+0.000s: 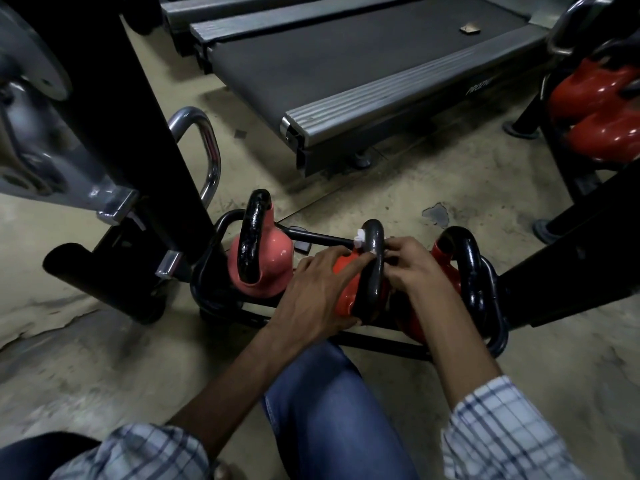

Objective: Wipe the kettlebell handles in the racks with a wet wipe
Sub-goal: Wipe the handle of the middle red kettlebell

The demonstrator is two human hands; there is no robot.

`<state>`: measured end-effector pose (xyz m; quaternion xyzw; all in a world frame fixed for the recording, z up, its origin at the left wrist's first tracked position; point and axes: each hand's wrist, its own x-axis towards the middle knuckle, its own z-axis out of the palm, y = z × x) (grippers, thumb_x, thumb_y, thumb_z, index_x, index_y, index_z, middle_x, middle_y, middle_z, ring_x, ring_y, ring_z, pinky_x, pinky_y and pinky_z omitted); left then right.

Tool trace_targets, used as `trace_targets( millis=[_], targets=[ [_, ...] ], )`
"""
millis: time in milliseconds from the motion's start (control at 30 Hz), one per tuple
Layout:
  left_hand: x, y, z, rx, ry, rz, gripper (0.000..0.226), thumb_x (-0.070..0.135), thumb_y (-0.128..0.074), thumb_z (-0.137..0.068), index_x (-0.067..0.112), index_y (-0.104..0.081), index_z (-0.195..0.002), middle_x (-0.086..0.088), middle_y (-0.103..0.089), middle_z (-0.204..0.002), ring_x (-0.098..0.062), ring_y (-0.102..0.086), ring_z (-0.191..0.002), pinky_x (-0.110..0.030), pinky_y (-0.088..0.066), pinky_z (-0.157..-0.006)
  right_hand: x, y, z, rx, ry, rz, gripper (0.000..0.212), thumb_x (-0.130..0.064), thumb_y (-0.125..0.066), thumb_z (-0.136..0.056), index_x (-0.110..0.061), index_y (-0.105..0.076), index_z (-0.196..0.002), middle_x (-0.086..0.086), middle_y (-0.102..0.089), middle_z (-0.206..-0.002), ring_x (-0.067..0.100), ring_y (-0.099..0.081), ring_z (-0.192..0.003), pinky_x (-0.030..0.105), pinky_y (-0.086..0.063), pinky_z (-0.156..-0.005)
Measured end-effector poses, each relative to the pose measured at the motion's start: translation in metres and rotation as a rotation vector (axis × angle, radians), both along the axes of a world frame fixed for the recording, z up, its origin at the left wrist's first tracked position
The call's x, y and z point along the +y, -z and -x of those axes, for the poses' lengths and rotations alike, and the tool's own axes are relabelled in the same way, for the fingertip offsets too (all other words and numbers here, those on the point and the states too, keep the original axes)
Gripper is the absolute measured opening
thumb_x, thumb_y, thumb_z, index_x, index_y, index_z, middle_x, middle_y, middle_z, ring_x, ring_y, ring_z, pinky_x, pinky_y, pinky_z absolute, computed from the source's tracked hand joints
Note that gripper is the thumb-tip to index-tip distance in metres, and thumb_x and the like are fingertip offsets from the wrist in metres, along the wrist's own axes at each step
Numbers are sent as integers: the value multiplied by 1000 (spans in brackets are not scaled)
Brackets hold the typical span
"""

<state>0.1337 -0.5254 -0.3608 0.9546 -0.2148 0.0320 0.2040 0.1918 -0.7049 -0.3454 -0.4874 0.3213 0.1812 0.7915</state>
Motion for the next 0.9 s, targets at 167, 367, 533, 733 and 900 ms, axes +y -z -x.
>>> trace_targets(
  millis=[167, 367, 533, 733, 900],
  targets=[
    [1, 1, -1, -2, 0, -4, 107, 53, -82, -65, 40, -24, -154, -4, -40, -149, -22, -42, -135, -43, -36, -111, 12, 2, -15, 153, 43, -3, 8, -11, -69, -84, -4, -65, -83, 11, -66, -84, 24, -68, -78, 38, -57, -87],
    [2, 3, -1, 9, 8, -1, 108, 53, -83, -65, 40, -24, -155, -4, -40, -150, -21, -42, -135, -43, -36, -111, 8, 20, 16, -76, 73, 27, 8, -7, -61, -85, -10, -65, -80, 3, -63, -68, 13, -59, -68, 26, -49, -69],
    [3, 5, -3, 19, 19, 11, 109, 55, -83, -65, 38, -25, -155, -5, -39, -150, -21, -42, -135, -46, -37, -111, -5, 42, 54, -356, -166, 340, 15, -5, -58, -94, -12, -70, -95, 13, -74, -95, 28, -69, -90, 37, -55, -82],
    [6, 4, -6, 12, 47, 17, 109, 57, -83, -65, 38, -25, -155, -5, -41, -149, -21, -43, -134, -43, -37, -109, -16, 64, 81, -476, -171, 557, 20, 0, -62, -95, -15, -73, -102, 5, -77, -100, 19, -71, -95, 32, -56, -82],
    [10, 4, -10, 35, 74, -20, 113, 55, -84, -66, 40, -19, -157, -4, -38, -151, -20, -42, -136, -43, -39, -107, -6, 60, 110, -456, 15, 547, 20, 9, -74, -82, -7, -73, -93, 7, -78, -95, 18, -72, -92, 31, -56, -85]
  ],
)
